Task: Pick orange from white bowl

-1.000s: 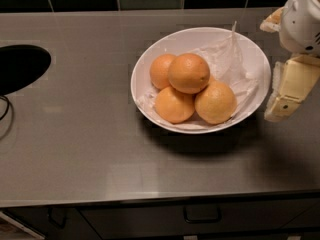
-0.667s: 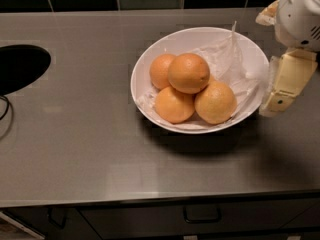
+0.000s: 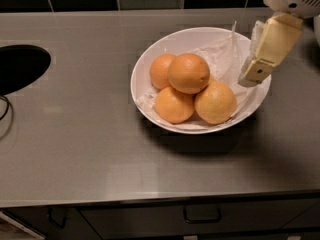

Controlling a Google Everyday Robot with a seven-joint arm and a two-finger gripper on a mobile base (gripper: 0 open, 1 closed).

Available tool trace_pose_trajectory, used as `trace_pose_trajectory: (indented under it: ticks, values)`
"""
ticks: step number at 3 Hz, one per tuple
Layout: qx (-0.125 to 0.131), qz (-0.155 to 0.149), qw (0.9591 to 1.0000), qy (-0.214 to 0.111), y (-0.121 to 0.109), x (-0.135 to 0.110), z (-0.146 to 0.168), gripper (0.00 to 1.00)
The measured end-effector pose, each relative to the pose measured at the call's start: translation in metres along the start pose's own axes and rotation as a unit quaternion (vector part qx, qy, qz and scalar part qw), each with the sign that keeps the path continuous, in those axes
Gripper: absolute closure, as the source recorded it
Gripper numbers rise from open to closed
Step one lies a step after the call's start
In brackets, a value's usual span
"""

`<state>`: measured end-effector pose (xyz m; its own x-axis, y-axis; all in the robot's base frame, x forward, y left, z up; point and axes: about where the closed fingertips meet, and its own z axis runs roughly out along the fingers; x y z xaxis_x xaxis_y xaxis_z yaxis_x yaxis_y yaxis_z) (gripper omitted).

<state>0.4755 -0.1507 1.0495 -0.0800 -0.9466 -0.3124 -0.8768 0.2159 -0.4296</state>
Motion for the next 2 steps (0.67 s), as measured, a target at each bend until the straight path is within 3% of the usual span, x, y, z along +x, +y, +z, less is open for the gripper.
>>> trace_pose_trajectory:
  ticks: [1,2]
  values:
    - [-0.021,0.014,0.9986,-0.047,-0.01,-0.017,0.018,0.0]
    - [-0.062,0.02,0.9942,-0.086,-0.01,-0.028,0.044,0.0]
